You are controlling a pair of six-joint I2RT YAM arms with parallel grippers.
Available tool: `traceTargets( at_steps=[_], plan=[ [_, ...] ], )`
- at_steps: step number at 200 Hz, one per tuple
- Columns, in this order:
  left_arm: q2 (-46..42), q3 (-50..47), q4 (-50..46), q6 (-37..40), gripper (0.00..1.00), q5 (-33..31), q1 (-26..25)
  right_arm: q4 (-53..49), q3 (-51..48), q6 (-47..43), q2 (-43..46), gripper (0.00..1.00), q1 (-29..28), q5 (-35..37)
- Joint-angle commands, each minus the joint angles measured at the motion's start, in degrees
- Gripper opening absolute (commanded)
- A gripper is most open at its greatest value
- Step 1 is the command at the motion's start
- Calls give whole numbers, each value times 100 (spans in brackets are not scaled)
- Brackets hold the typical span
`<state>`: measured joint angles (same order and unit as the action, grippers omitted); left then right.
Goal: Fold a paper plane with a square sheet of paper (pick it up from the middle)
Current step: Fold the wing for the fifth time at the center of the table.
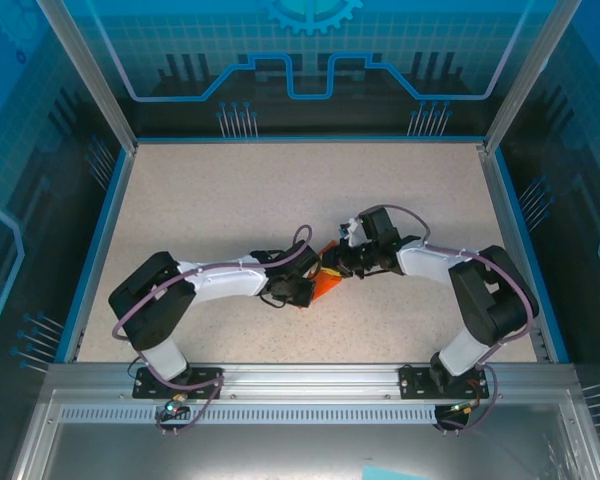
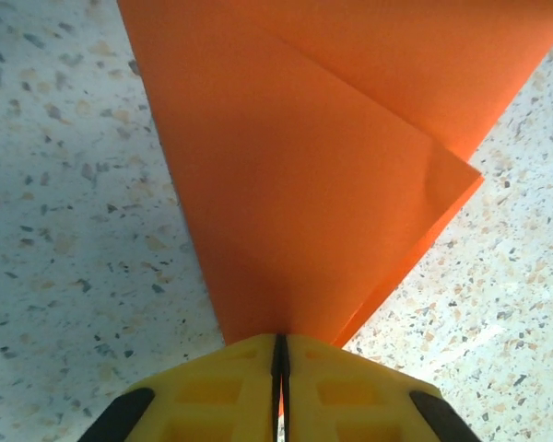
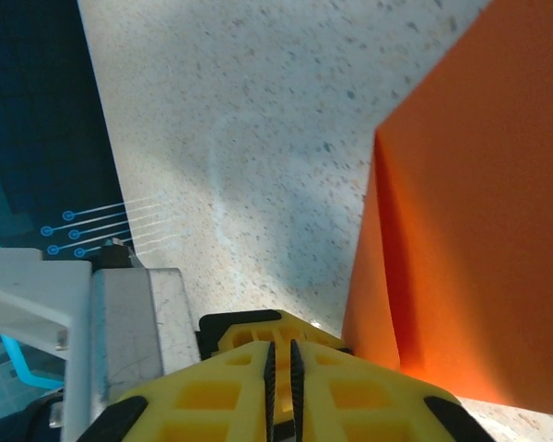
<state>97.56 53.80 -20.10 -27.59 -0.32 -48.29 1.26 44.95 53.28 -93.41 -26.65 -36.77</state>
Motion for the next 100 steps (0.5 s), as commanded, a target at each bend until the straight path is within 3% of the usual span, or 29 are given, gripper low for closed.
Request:
traceTargets(
  at_steps=[1,100],
  plan=[
    [70,-154,392,-7,10,237,-40,163,-171,201,-149,14,-155,-10],
    [28,-291,540,0,10,334,-40,-29,-309,-100,-541,11,-368,384]
  ],
)
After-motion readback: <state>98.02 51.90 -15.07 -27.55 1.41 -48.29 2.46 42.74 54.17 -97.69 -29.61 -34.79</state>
